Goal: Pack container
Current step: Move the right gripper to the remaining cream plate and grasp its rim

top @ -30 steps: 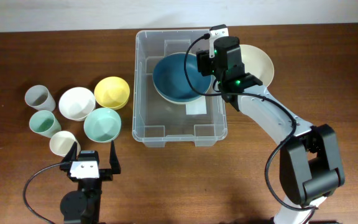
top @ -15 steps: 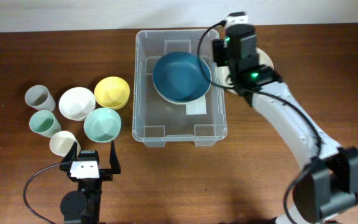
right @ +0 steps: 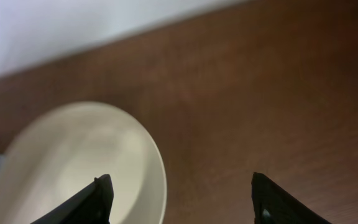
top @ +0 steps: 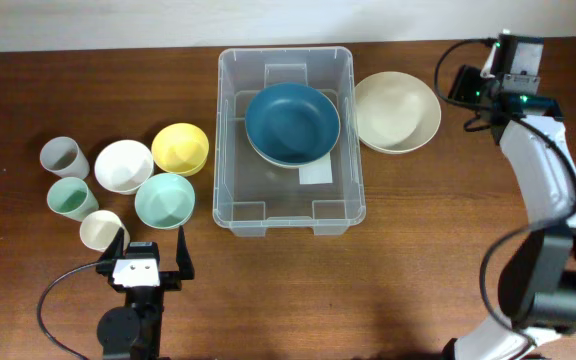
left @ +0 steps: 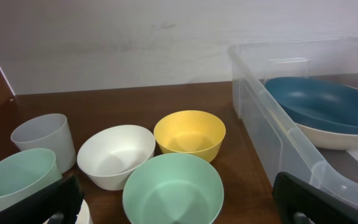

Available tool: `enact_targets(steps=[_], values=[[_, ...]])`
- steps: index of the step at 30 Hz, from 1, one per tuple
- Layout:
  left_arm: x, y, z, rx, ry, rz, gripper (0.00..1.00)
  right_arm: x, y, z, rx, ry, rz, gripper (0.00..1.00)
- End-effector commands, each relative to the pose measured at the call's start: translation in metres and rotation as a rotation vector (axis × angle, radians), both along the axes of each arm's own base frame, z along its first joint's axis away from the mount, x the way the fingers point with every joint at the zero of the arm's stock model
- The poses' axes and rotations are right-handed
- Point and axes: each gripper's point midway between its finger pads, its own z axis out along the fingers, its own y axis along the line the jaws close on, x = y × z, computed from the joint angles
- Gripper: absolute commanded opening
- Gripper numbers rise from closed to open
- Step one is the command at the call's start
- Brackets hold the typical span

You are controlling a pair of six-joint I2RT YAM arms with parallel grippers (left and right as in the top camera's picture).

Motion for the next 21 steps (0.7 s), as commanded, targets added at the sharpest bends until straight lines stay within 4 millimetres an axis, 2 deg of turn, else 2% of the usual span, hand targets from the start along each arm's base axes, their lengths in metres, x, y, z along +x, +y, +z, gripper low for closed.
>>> enact_targets(steps=[1,2,6,9,11,13,17,21], values=[[0.000,-0.002,-0.001,0.015,-0.002,-0.012,1.00,0.004,0.017,-0.051,0.119,0.088,0.062,0.66],[0.000,-0.002,-0.001,0.015,-0.002,-0.012,1.00,0.006,0.024,-0.072,0.139,0.122,0.111,0.66],[0.000,-0.002,-0.001,0.015,-0.002,-0.012,1.00,0.007,0.046,-0.111,0.226,0.171,0.198,0.67],[0.000,-0.002,-0.001,0.015,-0.002,-0.012,0.99,0.005,0.046,-0.134,0.242,0.214,0.184,0.67],[0.000,-0.002,-0.001,0.015,-0.002,-0.012,1.00,0.002,0.045,-0.148,0.247,0.240,0.177,0.71],[0.000,-0.002,-0.001,0.015,-0.002,-0.012,1.00,0.000,0.045,-0.158,0.250,0.260,0.174,0.68],[0.000,-0.002,-0.001,0.015,-0.002,-0.012,0.99,0.000,0.045,-0.156,0.248,0.255,0.174,0.30],[0.000,-0.002,-0.001,0.015,-0.002,-0.012,1.00,-0.002,0.039,-0.153,0.252,0.260,0.162,0.10]])
